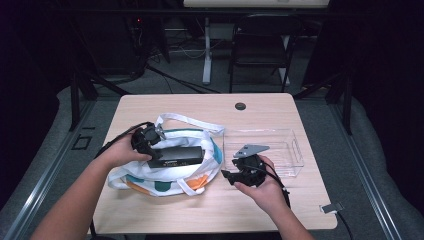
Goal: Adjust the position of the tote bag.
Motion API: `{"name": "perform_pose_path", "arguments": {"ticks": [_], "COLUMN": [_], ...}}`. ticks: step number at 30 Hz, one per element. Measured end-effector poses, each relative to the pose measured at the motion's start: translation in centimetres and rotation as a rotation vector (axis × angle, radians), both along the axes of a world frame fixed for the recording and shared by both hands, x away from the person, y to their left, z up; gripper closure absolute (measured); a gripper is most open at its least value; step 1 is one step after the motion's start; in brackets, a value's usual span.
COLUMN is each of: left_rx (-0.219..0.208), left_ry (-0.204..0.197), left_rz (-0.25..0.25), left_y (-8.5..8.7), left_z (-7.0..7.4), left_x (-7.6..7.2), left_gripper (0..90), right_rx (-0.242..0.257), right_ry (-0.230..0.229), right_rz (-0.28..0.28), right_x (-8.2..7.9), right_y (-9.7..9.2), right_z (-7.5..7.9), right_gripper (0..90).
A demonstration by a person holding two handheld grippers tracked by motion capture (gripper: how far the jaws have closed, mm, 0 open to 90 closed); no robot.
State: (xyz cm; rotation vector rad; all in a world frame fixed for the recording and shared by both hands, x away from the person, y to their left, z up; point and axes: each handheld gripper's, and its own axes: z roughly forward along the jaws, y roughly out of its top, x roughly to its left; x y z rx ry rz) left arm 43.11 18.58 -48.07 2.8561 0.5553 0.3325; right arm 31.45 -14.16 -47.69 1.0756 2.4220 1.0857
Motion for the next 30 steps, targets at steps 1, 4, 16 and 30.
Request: {"name": "perform_pose_path", "arguments": {"ticks": [1, 4, 16, 30], "left_rx": [0.007, 0.016, 0.062, 0.087], "left_ry": [0.004, 0.013, 0.031, 0.068], "left_rz": [-0.012, -0.041, -0.1, -0.118], "left_y": [-0.1, -0.5, -1.7, -2.3], "left_z": [-0.1, -0.3, -1.4, -2.8], "left_x": [0.1, 0.2, 0.7, 1.4], "left_gripper": [42.2, 38.5, 32.9, 31.9], "right_rx": [0.004, 0.0, -0.003, -0.007], "right_ry": [-0.001, 0.006, 0.0, 0.002], "right_rz": [0.0, -0.007, -0.006, -0.001], "right_x": [0.0, 0.1, 0.1, 0.1], "right_y": [0.0, -0.1, -0.1, 0.1], "right_z": [0.0, -0.1, -0.1, -0.4], "right_gripper": [46.1, 46.1, 46.3, 46.7]}}
